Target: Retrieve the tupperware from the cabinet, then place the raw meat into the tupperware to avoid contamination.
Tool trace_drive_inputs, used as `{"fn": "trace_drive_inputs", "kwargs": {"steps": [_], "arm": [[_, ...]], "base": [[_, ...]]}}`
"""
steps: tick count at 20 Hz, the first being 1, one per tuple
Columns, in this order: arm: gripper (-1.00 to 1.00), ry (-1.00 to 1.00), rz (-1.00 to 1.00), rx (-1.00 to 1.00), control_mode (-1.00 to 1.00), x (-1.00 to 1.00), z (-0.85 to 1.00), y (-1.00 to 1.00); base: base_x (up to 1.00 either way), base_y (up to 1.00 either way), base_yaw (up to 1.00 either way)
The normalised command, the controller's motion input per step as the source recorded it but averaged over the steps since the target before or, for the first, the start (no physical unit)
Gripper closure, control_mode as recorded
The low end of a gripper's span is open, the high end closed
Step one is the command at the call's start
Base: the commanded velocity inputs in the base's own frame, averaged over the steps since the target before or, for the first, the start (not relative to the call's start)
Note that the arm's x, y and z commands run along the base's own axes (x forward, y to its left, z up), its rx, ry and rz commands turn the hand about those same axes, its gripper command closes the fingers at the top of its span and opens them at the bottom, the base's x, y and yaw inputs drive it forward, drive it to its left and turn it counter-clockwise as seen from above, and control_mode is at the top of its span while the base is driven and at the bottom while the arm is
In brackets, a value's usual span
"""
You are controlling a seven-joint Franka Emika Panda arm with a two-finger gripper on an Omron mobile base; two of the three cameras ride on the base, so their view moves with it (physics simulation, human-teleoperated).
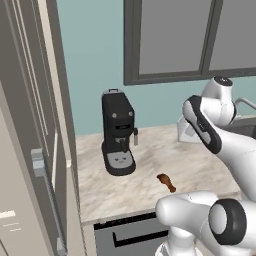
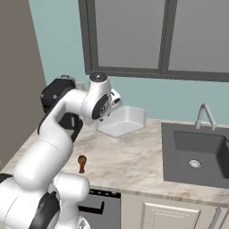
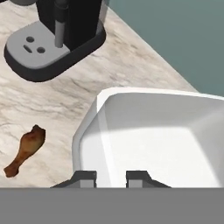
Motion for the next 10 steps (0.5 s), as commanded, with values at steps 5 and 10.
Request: {"fn": "trace_drive_inputs", "kwargs": {"steps": [5,10], "arm": [[1.00,0.05,0.00,0.00,-1.00,0.06,-0.14,-0.09],[1.00,0.00,0.00,0.00,-1.00,-0.06,-0.22,-0.10]], "base": [[0.00,0.00,0.00],[0.00,0.00,0.00]]}}
